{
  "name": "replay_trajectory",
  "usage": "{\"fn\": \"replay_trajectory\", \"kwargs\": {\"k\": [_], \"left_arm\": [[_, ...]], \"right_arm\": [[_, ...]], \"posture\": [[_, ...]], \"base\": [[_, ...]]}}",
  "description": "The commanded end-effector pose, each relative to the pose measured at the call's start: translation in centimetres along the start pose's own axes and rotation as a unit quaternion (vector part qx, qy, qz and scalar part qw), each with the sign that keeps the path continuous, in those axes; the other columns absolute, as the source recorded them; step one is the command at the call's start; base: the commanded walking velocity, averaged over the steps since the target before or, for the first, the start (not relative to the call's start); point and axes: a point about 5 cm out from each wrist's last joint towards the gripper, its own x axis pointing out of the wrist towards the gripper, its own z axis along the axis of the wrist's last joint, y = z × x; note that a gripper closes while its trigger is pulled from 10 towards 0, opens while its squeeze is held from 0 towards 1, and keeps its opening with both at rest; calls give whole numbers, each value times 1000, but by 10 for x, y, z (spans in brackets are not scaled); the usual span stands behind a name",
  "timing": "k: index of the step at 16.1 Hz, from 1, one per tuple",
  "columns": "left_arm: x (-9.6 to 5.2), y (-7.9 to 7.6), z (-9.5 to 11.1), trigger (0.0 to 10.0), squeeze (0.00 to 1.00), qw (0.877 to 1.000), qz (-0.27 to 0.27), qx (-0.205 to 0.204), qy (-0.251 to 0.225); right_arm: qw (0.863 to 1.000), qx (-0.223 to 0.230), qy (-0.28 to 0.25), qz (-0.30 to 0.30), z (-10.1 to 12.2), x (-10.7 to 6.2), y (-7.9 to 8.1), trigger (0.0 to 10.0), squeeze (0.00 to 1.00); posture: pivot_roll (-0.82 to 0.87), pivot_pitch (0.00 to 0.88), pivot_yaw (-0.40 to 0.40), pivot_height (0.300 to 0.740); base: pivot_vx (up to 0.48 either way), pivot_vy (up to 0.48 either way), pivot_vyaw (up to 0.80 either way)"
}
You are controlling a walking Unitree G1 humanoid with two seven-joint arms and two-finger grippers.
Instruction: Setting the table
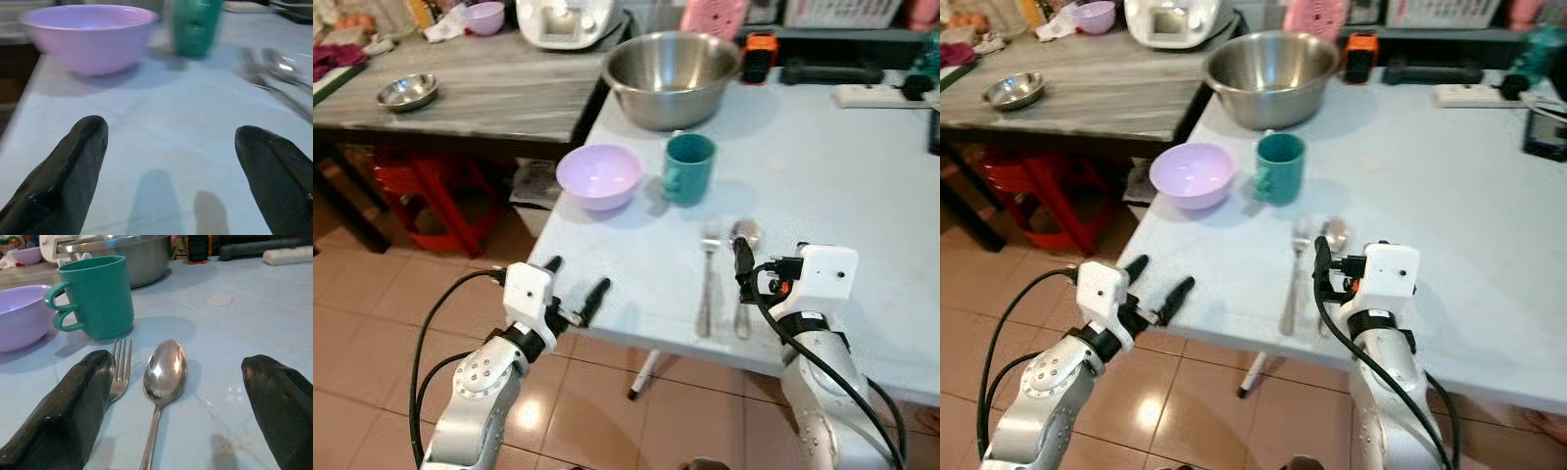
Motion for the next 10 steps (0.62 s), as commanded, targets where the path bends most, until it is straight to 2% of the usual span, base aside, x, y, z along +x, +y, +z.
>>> {"fn": "replay_trajectory", "kwargs": {"k": [1,5,10], "left_arm": [[-5,2,1,10000,0,1000,-18,11,1],[-5,0,5,10000,0,997,-72,39,2],[-5,-3,5,10000,0,994,-94,47,4]], "right_arm": [[1000,16,7,4,-1,0,5,10000,0],[1000,26,14,8,0,9,12,10000,0],[998,48,45,22,0,20,32,10000,0]], "posture": [[-218,148,91,740],[-219,157,97,740],[-207,163,92,740]], "base": [[0,0,0],[0,0,0],[0,0,0]]}}
